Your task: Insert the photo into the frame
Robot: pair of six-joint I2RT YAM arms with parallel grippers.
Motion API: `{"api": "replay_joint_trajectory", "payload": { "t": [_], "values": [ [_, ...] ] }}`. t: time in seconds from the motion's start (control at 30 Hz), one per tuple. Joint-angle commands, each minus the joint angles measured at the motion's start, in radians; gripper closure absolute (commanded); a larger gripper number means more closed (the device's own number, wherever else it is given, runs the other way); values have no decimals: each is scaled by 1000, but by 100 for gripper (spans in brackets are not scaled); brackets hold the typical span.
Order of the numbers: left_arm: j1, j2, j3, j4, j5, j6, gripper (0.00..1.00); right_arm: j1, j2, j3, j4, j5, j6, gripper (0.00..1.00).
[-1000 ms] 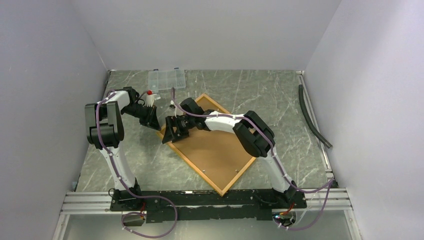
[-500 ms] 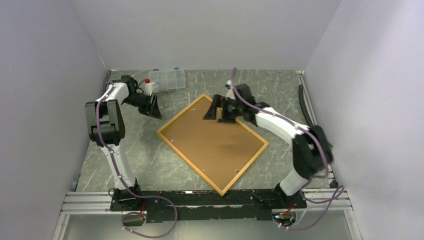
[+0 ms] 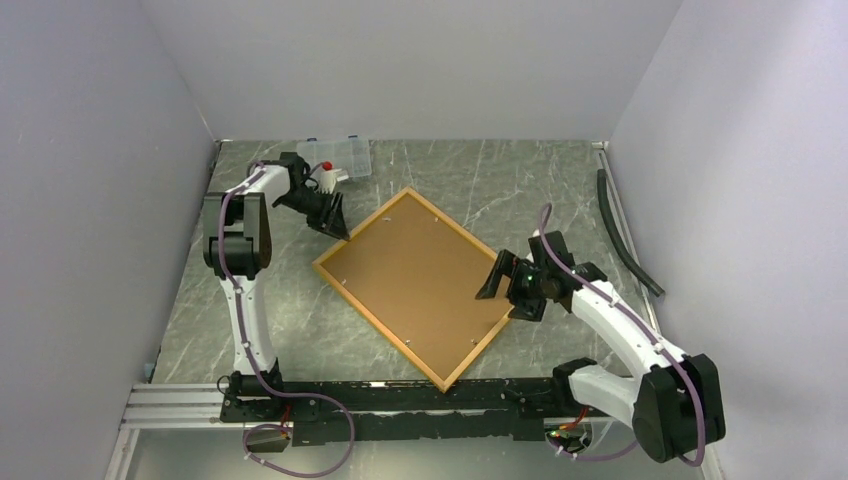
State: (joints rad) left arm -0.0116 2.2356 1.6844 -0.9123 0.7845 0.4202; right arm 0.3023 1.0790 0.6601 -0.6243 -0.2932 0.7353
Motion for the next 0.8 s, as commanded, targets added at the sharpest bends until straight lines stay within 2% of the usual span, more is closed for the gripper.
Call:
{"api": "replay_joint_trajectory", "payload": {
  "t": [0.0, 0.2, 0.33, 0.57, 0.77],
  "values": [
    [-11, 2, -28, 24, -10, -7, 57, -6, -31, -85, -2, -22, 55, 0],
    [-14, -24, -117, 33, -39, 18, 66, -14, 15, -98, 62, -9, 52, 0],
    [-12, -62, -175, 14, -38, 48, 72, -36, 94, -66, 173, -13, 42, 0],
    [-14, -117, -278, -77, -78, 160, 80, -76, 293, 76, 288, -31, 0, 0],
    [-22, -234, -392, -179, -82, 272, 81, -104, 458, 244, 313, -7, -48, 0]
  ]
}}
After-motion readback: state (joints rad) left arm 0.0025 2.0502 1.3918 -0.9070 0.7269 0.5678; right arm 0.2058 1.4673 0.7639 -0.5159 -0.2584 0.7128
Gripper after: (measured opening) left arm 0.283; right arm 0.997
